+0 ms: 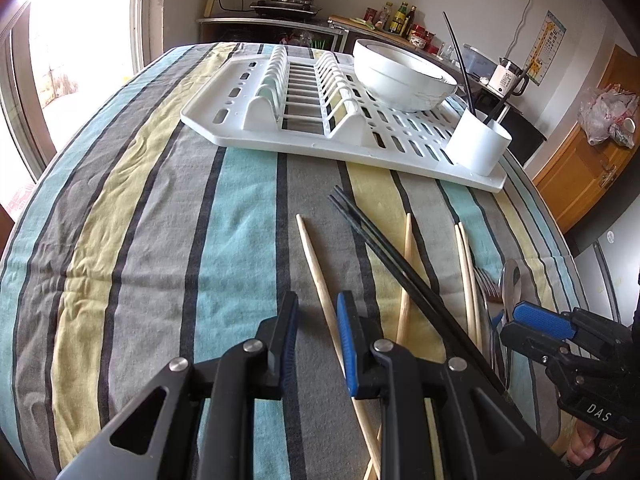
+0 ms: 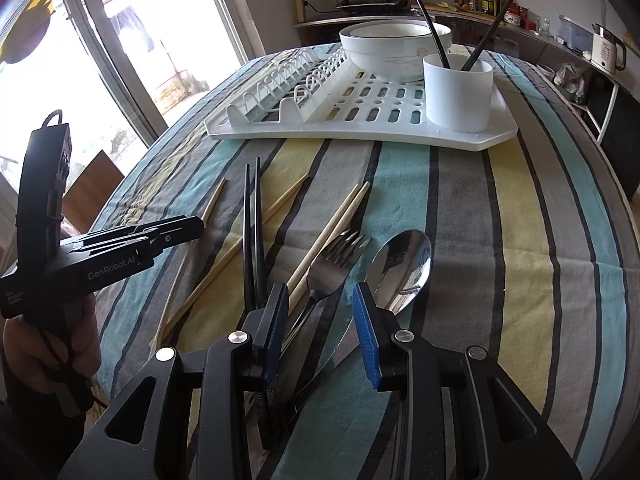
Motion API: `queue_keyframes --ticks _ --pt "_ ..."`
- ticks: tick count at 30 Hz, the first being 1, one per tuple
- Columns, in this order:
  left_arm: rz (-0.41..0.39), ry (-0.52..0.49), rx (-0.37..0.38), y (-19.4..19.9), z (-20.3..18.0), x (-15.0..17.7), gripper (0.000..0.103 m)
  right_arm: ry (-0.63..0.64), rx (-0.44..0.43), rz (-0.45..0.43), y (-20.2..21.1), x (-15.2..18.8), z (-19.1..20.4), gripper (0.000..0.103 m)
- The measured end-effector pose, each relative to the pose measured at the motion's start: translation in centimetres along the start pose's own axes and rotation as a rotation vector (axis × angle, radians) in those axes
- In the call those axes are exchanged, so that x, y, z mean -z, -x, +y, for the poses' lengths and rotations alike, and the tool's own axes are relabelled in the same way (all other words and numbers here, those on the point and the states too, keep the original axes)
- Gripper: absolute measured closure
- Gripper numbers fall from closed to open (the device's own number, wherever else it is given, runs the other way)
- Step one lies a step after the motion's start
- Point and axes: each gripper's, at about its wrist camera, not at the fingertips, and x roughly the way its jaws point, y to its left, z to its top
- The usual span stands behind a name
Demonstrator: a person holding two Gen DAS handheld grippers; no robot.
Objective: Organize utensils
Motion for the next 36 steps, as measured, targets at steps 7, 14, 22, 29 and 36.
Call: queue_keyframes --ticks 7,14,22,29,36 --pt "0.011 -0.044 -0.049 -0.9 -0.7 -1.3 0.082 -0.012 0.031 0.047 -1.3 -0.4 0.5 0.069" --pt "0.022 -0.115 -0.099 -1.8 -1.4 -2.3 0.082 -0.01 0.078 0.053 -2.0 -1.2 0.7 0.069" --pt "0.019 -0.163 -0.134 -2.2 -1.5 -2.7 0.097 0.012 0.104 0.061 -2.4 -1.5 0.9 0.075" --pt "-0.006 -0.121 -0.066 -0.8 -0.3 -2.6 0.097 0.004 0.075 0.047 -2.0 -1.2 0.5 0.075" --pt "-0.068 -0.104 0.005 2.1 0.0 -2.5 0.097 -0.009 0.041 -0.001 -0.6 -1.1 0.4 0.076"
